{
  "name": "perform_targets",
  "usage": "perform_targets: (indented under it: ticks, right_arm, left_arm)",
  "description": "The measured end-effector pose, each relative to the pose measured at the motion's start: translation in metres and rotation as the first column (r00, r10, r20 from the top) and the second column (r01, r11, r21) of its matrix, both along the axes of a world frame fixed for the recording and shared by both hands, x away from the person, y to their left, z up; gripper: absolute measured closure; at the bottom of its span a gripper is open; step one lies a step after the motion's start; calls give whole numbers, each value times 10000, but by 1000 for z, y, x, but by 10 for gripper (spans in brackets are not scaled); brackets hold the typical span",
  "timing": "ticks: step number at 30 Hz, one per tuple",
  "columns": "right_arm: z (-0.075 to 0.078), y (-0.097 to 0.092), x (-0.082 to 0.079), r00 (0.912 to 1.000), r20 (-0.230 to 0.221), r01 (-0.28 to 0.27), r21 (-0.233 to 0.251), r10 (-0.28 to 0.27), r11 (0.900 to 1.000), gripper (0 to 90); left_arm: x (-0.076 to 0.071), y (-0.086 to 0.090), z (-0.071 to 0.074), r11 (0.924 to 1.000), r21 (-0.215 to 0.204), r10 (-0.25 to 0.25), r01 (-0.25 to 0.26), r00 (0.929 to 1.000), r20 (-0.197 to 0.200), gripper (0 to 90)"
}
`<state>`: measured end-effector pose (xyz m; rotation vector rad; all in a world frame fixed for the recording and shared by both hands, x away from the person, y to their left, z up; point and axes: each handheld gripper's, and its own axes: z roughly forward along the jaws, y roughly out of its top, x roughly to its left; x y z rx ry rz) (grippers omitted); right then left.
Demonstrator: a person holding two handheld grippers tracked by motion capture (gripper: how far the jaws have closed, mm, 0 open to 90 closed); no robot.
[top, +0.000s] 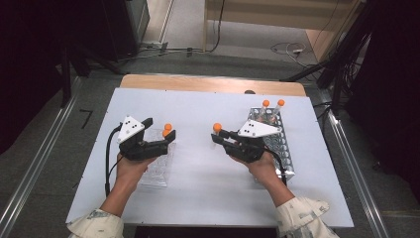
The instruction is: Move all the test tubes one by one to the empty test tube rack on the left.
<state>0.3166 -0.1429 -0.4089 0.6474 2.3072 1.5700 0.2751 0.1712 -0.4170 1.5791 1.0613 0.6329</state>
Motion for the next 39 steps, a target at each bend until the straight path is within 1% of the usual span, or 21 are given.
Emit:
perform_targets:
  ticks: [9,14,16,18,22,26,29,35,37,39]
  right_arm:
    - [-8,16,-3,9991,-199,-390,-265,385,9989,716]
    - [-14,26,-3,9981,-295,-553,-378,542,9978,716]
    - [-15,29,-3,9978,-331,-586,-423,573,9974,716]
    - [-16,32,-4,9974,-338,-649,-451,634,9969,716]
    - [-18,38,-5,9962,-382,-797,-486,779,9956,715]
    - [-19,45,-7,9947,-419,-958,-531,937,9940,715]
    - [-21,49,-8,9939,-427,-1042,-598,1017,9928,715]
    - [-24,56,-10,9920,-496,-1192,-644,1161,9908,714]
    - [-25,58,-11,9911,-472,-1275,-650,1246,9897,714]
    - [-25,61,-12,9904,-471,-1330,-608,1302,9893,714]
  left_arm:
    - [-3,-7,1,9996,-43,-292,292,9995,73,112]
    - [-5,-14,2,9982,-60,-590,591,9982,91,112]
    - [-6,-18,2,9973,-64,-730,730,9973,97,112]
    - [-7,-21,2,9959,-164,-891,893,9960,85,116]
    - [-9,-28,3,9923,-159,-1225,1227,9924,133,126]
    - [-13,-36,3,9863,-137,-1639,1642,9863,172,164]
    - [-14,-39,2,9844,-81,-1756,1758,9843,174,192]
    - [-15,-41,2,9801,-110,-1980,1982,9801,174,248]
    - [-15,-42,1,9796,-95,-2008,2009,9795,144,278]
    - [-15,-43,0,9769,-119,-2134,2135,9769,119,320]
